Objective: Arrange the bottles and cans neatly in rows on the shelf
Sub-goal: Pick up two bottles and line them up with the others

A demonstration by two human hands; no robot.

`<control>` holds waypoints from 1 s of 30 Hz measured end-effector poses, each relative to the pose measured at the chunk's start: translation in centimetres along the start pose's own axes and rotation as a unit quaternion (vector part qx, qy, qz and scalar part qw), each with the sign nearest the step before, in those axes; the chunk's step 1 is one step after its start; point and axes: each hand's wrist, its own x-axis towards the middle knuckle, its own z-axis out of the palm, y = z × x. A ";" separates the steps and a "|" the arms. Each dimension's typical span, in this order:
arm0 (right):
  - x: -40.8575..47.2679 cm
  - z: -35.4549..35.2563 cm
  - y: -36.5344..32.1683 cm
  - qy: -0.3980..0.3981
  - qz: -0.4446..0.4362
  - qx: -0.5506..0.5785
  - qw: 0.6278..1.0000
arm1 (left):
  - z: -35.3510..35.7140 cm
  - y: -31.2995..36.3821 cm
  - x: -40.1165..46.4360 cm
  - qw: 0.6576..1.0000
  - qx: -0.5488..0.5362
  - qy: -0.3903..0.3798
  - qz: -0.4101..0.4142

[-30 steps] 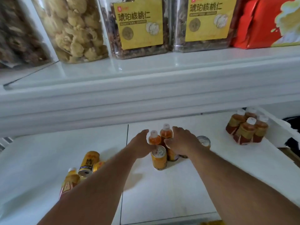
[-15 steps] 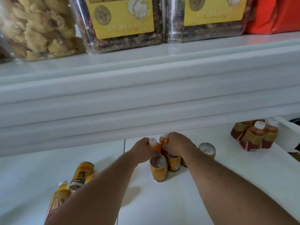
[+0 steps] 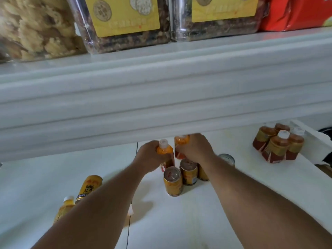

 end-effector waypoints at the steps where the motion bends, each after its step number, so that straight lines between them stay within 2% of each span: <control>1: -0.1 -0.7 -0.4 0.009 0.000 0.023 1.000 | -0.6 0.7 -0.2 1.000 0.005 0.015 0.014; 6: -1.8 -3.9 -2.4 0.074 -0.058 0.107 0.990 | -3.7 4.4 -2.5 0.996 -0.034 0.051 0.070; 10: -4.7 -6.1 -3.4 0.102 -0.111 0.106 0.983 | -4.6 6.0 -4.3 0.993 -0.061 0.056 0.078; 23: -12.6 -12.4 -0.3 0.091 -0.066 0.087 0.990 | -3.3 10.1 -10.5 0.993 -0.108 0.029 0.045; 30: -17.9 -15.4 4.3 0.064 -0.038 0.136 0.988 | -1.1 13.3 -16.7 0.994 -0.107 0.013 0.009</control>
